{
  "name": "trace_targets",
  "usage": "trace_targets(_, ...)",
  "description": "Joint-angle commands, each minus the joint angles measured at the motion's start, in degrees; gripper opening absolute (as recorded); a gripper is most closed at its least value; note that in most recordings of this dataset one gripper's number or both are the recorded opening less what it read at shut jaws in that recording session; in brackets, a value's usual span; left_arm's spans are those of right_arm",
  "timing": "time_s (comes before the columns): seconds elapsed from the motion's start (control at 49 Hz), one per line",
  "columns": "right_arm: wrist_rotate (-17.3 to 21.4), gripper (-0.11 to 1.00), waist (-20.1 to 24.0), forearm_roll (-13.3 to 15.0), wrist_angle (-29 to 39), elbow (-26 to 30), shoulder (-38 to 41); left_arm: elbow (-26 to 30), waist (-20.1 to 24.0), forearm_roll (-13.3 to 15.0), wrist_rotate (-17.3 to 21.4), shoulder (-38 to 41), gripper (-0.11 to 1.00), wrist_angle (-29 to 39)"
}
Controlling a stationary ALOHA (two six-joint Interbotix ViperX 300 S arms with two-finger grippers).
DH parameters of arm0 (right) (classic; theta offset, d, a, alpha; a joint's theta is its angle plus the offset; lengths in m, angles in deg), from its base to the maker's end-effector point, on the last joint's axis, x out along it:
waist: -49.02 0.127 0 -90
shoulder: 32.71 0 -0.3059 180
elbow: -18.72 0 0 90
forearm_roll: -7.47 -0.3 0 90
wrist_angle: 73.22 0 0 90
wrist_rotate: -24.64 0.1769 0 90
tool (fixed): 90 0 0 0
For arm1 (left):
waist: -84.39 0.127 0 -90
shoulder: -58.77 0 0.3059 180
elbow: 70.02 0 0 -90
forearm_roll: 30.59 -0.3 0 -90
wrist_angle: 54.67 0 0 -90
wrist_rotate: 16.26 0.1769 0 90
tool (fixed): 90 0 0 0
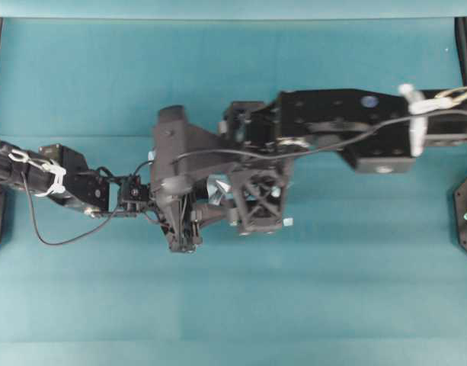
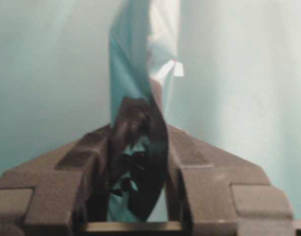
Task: Hand over the silver zip bag and make it stand upright.
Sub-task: 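Open the right gripper and retract the right arm to the right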
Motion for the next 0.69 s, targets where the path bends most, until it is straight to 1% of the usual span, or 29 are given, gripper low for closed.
trace_targets(0.0,1.67,0.94,0.18,0.26,-0.97,-0.97,-4.31,-0.18,-0.62,-0.09,0.09,-0.18,0.25,-0.26)
trace_targets(0.041,2.55,0.94,0.18,0.26,-1.67,-1.93,-5.71,-0.26,-0.79,-0.09,0.18,-0.18,0.25,-0.18)
trace_targets(0.163,4.48,0.94,0.18,0.26,-6.24,-7.47,-11.34,-0.88,-1.32,-0.09,0.35,-0.18,0.24,-0.26)
trace_targets(0.306,6.33,0.94,0.26,0.26,-14.41,-15.38,-17.58,-1.05,-1.67,-0.09,0.35,-0.18,0.23,-0.18)
trace_targets(0.49,7.82,0.94,0.79,0.26,-29.09,-26.46,-25.75,-0.62,-1.67,-0.09,0.35,-0.09,0.23,-0.18)
trace_targets(0.552,8.35,0.94,0.88,0.35,-35.42,-30.67,-29.62,-0.7,-1.67,-0.09,0.35,-0.09,0.23,-0.18)
trace_targets(0.674,8.88,0.94,0.88,0.26,-45.53,-37.71,-36.56,-0.79,-1.67,-0.09,0.44,-0.09,0.23,-0.26)
